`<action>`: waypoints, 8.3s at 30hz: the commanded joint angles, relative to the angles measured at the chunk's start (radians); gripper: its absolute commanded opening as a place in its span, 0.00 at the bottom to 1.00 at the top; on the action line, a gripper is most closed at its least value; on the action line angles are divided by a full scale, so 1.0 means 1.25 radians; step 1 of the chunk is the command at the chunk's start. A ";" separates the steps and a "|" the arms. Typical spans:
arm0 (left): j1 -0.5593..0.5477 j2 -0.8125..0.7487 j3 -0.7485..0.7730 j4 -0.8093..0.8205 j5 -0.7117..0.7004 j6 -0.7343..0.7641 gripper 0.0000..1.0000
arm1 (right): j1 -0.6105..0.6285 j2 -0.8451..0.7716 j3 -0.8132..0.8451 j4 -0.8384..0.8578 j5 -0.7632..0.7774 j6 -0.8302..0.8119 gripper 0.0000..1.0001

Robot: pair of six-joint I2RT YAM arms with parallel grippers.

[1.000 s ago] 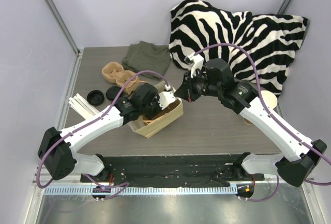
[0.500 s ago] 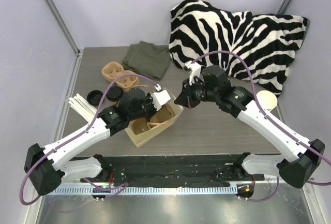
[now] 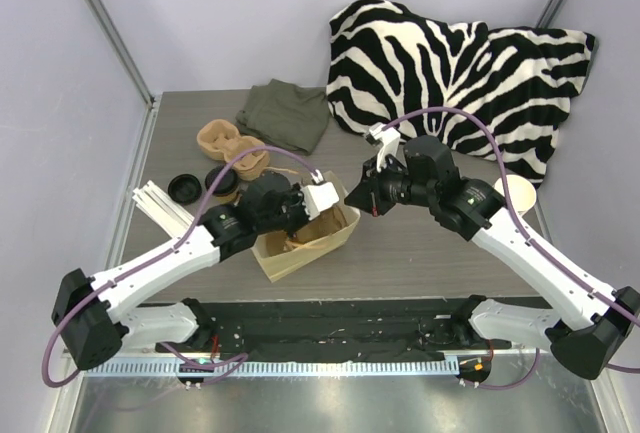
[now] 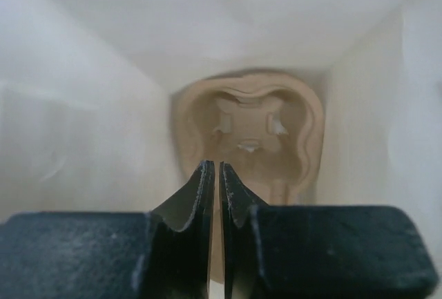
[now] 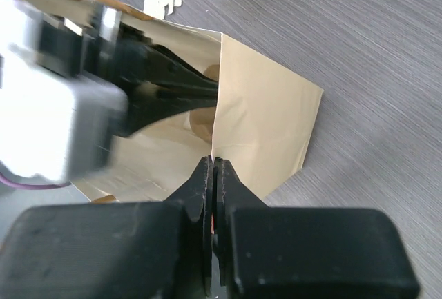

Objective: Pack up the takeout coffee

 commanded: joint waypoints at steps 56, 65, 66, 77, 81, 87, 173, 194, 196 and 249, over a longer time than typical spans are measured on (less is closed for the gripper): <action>-0.035 0.470 0.263 -0.435 -0.168 0.105 0.01 | 0.006 -0.003 0.021 0.038 0.080 0.009 0.01; -0.034 0.511 0.292 -0.505 -0.160 0.105 0.03 | 0.006 -0.001 0.016 0.036 0.089 -0.001 0.01; -0.034 0.497 0.307 -0.504 -0.153 0.099 0.05 | 0.006 -0.001 0.017 0.036 0.089 -0.002 0.01; -0.034 0.340 0.416 -0.505 -0.091 0.029 0.39 | 0.006 -0.008 0.000 0.035 0.100 -0.014 0.01; -0.034 0.285 0.403 -0.479 -0.088 0.011 0.48 | 0.006 -0.014 -0.012 0.035 0.103 -0.022 0.01; -0.035 0.212 0.371 -0.419 -0.096 0.000 0.56 | 0.006 -0.019 -0.018 0.035 0.106 -0.027 0.01; 0.586 0.161 0.411 -0.563 0.039 -0.245 1.00 | -0.001 0.334 0.609 -0.500 -0.082 -0.502 0.01; 0.628 0.315 0.333 -0.401 -0.009 -0.183 0.99 | -0.001 0.285 0.516 -0.410 -0.040 -0.462 0.01; 0.628 0.324 0.333 -0.381 -0.010 -0.177 1.00 | -0.002 0.286 0.516 -0.409 -0.039 -0.462 0.01; 0.629 0.427 0.270 -0.336 -0.047 -0.145 0.74 | -0.001 0.296 0.509 -0.404 -0.019 -0.472 0.01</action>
